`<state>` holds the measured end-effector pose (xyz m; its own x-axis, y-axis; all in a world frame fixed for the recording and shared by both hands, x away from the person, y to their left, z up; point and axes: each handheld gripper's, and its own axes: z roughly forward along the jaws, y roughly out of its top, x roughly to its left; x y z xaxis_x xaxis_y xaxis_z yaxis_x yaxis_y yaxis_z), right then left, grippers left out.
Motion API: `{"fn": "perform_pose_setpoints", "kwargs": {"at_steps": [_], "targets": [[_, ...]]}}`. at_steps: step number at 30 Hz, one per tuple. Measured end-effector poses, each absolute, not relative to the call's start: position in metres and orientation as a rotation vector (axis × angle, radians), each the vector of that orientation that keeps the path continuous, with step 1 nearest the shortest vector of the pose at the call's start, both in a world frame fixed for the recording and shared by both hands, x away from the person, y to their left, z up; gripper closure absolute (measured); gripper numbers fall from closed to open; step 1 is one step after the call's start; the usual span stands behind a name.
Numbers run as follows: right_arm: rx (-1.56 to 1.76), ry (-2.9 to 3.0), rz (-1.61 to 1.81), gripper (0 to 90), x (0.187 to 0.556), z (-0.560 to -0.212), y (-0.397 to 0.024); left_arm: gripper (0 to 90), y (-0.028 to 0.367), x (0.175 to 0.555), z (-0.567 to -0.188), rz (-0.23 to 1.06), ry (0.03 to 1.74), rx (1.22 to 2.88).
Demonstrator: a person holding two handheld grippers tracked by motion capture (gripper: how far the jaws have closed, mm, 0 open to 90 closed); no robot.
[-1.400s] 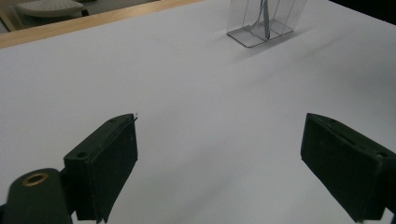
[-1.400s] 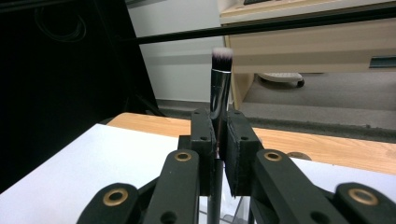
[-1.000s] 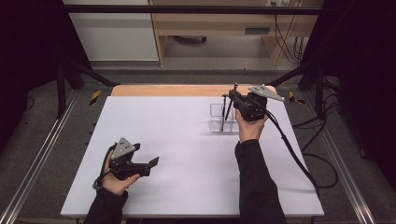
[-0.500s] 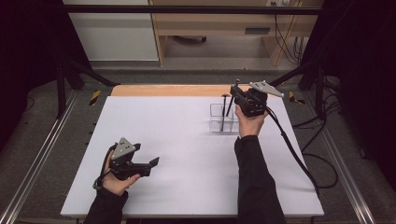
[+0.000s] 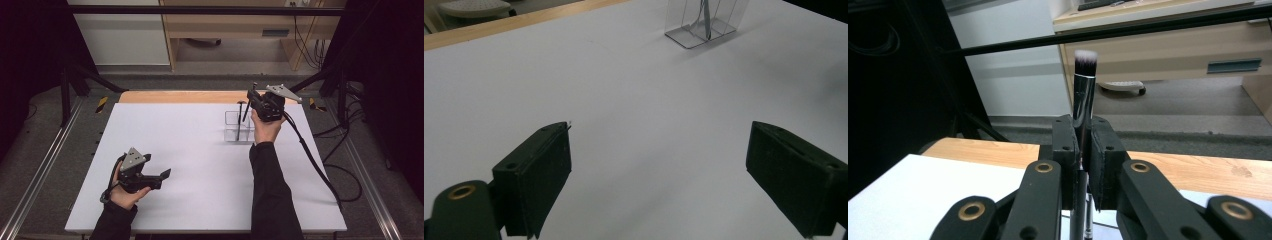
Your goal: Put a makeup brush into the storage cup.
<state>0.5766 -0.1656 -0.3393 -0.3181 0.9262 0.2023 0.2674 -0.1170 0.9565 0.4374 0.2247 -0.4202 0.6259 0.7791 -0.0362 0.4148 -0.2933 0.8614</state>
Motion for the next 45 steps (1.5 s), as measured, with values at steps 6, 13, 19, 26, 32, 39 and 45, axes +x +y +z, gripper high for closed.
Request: {"fn": "perform_pose_setpoints", "kwargs": {"at_steps": [6,13,19,26,32,39,45], "targets": [[1.34,1.574,1.455,83.7,0.582,-0.342,-0.165,10.3,0.225,0.437,-0.42,0.495,0.947,1.92],[1.349,1.572,1.443,83.8,0.586,-0.346,-0.164,10.3,0.225,0.437,-0.42,0.494,0.946,1.921],[1.35,1.581,1.427,83.8,0.589,-0.35,-0.163,10.3,0.225,0.437,-0.42,0.495,0.946,1.92],[1.36,1.589,1.421,83.8,0.591,-0.356,-0.162,10.3,0.225,0.437,-0.42,0.495,0.945,1.92],[1.369,1.595,1.419,83.7,0.592,-0.362,-0.162,10.3,0.225,0.437,-0.42,0.495,0.945,1.92],[1.38,1.61,1.407,83.8,0.592,-0.369,-0.161,10.3,0.225,0.437,-0.42,0.495,0.944,1.922],[1.389,1.622,1.395,83.8,0.593,-0.376,-0.161,10.3,0.225,0.437,-0.42,0.496,0.945,1.922]]}}
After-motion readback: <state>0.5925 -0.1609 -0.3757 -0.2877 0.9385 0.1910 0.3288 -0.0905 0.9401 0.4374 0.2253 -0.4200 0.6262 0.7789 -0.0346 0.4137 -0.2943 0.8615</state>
